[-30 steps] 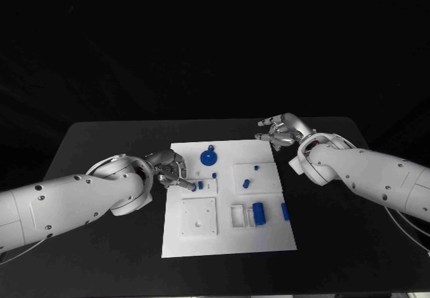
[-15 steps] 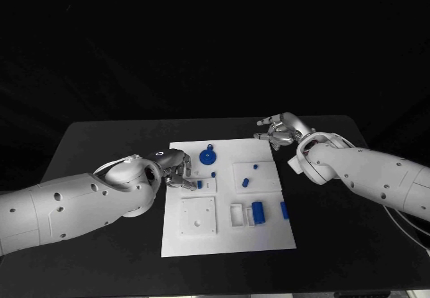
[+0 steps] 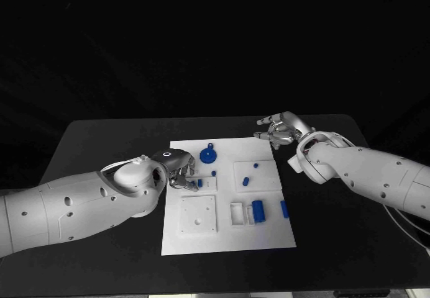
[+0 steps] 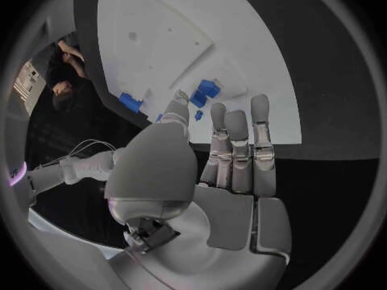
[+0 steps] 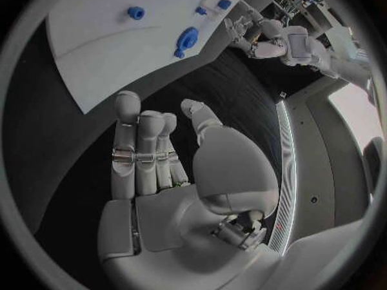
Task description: Assemble the parts on the task board
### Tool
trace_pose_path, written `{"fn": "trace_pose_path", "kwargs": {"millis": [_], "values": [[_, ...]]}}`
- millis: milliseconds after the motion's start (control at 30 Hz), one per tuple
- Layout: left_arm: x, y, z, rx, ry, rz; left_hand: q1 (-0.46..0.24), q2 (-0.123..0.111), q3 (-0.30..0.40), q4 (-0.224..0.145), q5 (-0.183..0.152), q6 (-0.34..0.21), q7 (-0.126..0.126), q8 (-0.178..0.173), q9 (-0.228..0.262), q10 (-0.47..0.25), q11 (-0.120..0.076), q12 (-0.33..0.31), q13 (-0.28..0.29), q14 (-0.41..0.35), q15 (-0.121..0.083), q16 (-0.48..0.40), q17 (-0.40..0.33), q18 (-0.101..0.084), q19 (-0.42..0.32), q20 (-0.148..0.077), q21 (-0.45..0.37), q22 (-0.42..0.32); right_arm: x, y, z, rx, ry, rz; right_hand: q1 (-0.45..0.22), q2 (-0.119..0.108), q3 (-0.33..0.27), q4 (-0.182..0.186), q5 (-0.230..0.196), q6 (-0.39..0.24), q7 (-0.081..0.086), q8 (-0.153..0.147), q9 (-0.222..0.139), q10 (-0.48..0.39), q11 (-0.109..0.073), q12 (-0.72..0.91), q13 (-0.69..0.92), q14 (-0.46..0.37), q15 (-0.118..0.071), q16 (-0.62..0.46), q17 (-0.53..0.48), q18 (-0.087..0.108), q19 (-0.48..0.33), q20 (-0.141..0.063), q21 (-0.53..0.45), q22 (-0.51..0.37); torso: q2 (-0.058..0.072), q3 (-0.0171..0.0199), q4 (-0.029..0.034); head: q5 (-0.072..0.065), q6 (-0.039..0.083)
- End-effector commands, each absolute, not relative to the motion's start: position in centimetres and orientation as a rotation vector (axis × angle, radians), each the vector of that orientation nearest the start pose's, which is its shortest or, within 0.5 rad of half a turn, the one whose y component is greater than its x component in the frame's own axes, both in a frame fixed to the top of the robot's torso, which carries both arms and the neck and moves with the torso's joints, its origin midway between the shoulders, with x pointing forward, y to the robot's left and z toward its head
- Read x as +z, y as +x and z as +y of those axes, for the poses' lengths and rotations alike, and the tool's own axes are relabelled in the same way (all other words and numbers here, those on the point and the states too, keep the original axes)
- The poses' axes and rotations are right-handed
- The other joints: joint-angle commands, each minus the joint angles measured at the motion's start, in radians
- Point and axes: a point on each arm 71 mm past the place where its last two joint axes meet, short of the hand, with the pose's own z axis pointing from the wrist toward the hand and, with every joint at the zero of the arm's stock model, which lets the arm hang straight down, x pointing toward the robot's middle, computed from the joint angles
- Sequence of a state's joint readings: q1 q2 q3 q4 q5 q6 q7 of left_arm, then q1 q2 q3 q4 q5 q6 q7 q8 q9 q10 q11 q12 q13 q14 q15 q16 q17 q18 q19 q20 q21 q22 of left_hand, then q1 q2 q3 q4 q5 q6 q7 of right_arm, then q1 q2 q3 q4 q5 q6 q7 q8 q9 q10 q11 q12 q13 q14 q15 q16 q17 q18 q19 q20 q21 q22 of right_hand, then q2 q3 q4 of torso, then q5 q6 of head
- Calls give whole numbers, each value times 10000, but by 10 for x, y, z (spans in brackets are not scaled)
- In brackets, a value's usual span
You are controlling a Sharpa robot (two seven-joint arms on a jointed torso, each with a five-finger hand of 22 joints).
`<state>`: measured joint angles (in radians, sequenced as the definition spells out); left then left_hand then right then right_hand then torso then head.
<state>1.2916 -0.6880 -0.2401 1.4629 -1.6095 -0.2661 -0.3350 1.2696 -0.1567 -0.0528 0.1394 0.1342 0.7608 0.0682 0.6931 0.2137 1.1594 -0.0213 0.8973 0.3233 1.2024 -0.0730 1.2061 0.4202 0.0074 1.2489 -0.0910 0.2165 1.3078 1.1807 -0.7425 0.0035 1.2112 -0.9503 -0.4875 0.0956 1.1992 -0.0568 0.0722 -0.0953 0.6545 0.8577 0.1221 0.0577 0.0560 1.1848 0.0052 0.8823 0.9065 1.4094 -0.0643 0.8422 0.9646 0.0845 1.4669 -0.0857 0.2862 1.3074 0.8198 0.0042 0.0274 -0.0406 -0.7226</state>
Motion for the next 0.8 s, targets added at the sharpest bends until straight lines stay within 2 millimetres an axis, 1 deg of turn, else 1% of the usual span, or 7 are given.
{"fn": "trace_pose_path", "kwargs": {"millis": [33,133,233,300,333,633,800], "values": [[-221,485,151,-3426,4087,17839,67,-57,19,-13,-63,233,12,-453,-219,-4,59,-14,-18,-25,71,22,-6,160,-6,59,-30,189,-189,542,-253,7889,3843,15058,-100,-15,36,-9,32,63,27,-9,12,35,-35,56,16,62,-39,20,15,130,358,-7,26,339,-2,6,-3,2,-16],[-222,485,151,-3357,4172,17968,93,2,40,-80,-55,651,-4,-920,-357,10,50,-4,-19,-26,65,45,7,154,-14,55,-16,193,-190,542,-253,7887,3848,15063,-100,-15,36,-9,32,63,27,-9,12,35,-35,56,16,62,-39,20,15,130,358,-7,26,339,0,11,7,-8,-25],[-224,484,151,-3315,4233,18062,138,77,72,-157,-32,1021,-38,-1163,-336,30,41,5,-17,-21,55,60,20,147,-15,47,-1,195,-190,542,-253,7893,3847,15067,-100,-15,36,-9,32,63,27,-9,12,35,-35,56,16,62,-39,20,15,130,358,-7,26,339,-1,13,7,-8,-35],[-225,484,151,-3299,4259,18091,140,89,74,-173,-30,1060,-39,-1235,-321,31,40,3,-19,-22,54,60,23,145,-18,45,2,194,-190,542,-253,7896,3847,15067,-100,-15,36,-9,32,63,27,-9,12,35,-35,56,16,62,-39,20,15,130,358,-7,26,339,2,10,3,-5,-39],[-225,484,151,-3287,4276,18109,146,125,82,-219,-25,1180,-43,-1455,-277,35,36,-4,-23,-25,50,61,32,140,-26,39,11,193,-190,542,-253,7896,3848,15068,-100,-15,36,-9,32,63,27,-9,12,35,-35,56,16,62,-39,20,15,130,358,-7,26,339,3,12,-1,-3,-39],[-229,486,151,-3213,4275,18133,203,250,118,-294,29,1236,-26,-1699,-218,39,36,-8,-24,-22,48,58,41,141,-27,38,23,193,-190,542,-253,7889,3854,15071,-100,-15,36,-9,32,63,27,-9,12,35,-35,56,16,62,-39,20,15,130,358,-7,26,339,4,16,-3,-7,-54],[-229,487,150,-3280,4230,18029,185,344,139,-261,28,1310,-31,-1704,-198,82,30,-6,-27,17,40,72,47,148,2,31,37,191,-190,542,-253,7892,3853,15072,-100,-15,36,-9,32,63,27,-9,12,35,-35,56,16,62,-39,20,15,130,358,-7,26,339,1,19,-3,-16,-62]]}}
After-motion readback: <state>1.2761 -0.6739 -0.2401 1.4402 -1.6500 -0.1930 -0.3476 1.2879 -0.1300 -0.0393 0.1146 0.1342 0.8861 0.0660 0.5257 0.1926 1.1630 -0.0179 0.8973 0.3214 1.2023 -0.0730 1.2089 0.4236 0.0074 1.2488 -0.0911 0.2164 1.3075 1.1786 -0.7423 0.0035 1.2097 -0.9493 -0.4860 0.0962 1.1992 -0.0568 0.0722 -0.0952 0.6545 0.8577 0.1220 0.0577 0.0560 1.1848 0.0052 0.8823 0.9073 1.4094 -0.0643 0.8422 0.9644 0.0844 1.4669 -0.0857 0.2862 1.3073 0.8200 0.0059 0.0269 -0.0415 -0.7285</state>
